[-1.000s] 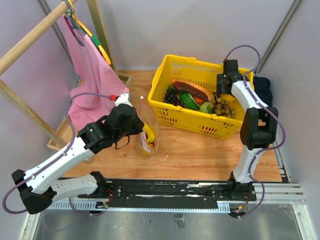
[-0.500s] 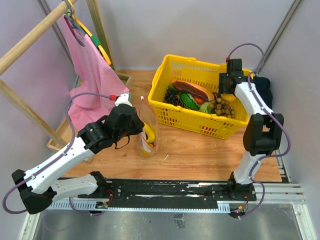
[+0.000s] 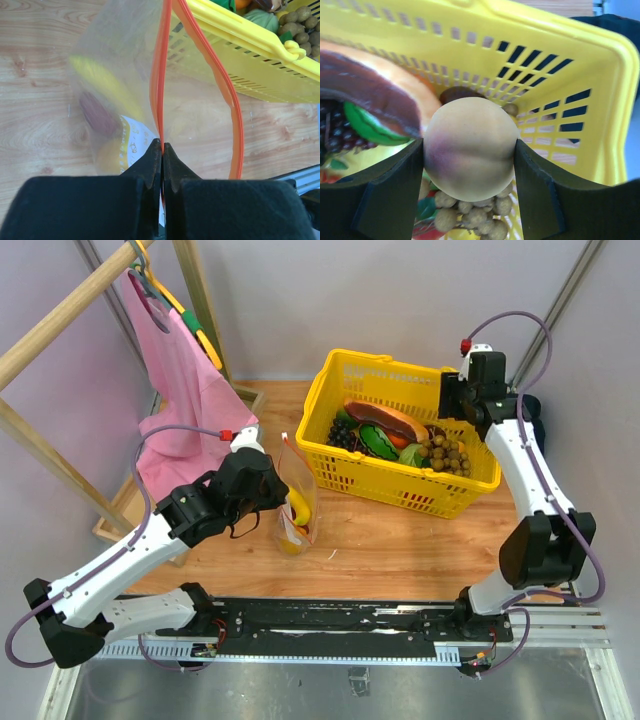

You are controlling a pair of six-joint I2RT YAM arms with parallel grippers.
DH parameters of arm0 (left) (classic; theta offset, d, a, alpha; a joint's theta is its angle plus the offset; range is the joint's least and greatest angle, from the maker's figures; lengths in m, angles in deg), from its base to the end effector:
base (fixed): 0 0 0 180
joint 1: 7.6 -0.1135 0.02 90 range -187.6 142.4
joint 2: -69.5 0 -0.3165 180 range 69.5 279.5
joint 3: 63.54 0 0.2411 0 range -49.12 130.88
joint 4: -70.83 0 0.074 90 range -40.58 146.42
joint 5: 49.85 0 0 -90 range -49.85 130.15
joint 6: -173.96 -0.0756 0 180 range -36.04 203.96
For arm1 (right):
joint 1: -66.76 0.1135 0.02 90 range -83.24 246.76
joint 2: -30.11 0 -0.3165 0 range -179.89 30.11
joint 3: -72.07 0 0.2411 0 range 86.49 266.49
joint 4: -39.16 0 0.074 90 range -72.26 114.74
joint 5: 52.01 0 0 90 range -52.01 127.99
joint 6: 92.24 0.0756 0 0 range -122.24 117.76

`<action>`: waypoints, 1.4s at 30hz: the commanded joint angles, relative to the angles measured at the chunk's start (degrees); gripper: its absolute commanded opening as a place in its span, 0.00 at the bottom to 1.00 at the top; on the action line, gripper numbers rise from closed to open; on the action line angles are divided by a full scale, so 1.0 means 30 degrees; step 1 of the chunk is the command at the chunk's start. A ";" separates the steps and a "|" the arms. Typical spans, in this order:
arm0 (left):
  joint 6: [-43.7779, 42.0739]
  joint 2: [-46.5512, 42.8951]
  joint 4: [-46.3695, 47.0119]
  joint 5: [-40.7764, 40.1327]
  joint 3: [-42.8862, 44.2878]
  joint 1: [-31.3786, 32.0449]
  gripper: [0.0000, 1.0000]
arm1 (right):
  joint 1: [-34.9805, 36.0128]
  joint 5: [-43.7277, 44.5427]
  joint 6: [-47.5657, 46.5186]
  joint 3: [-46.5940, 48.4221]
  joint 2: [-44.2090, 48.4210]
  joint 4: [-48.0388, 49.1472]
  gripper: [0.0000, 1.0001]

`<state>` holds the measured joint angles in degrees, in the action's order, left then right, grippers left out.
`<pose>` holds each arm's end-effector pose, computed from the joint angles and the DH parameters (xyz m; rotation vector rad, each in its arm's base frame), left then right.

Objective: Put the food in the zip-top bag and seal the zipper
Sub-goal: Pick up the fake fruit from the bin, then place the fake fruit in the zipper food storage bag.

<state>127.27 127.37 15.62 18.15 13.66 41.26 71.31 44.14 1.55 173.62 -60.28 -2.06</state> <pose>0.1502 -0.1289 0.3769 -0.1106 2.1869 -0.5081 0.3872 0.0227 0.4019 0.0509 2.0916 -0.0244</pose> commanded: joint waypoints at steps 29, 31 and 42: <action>0.0180 0.0032 0.0675 -0.0244 0.0749 -0.0115 0.00 | 0.9543 -1.2765 0.2743 -0.4139 0.7083 0.7266 0.06; 0.0218 0.0018 0.0679 -0.0260 0.0733 -0.0115 0.00 | 1.0262 -1.3171 0.2925 -0.4390 0.6928 0.7977 0.06; 0.0299 0.0063 0.0663 -0.0085 0.0898 -0.0115 0.00 | 1.2938 -1.3892 0.3108 -0.4915 0.4949 0.9287 0.06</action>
<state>127.84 127.59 16.04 18.22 14.03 41.26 108.10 3.57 10.88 159.32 -43.23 23.51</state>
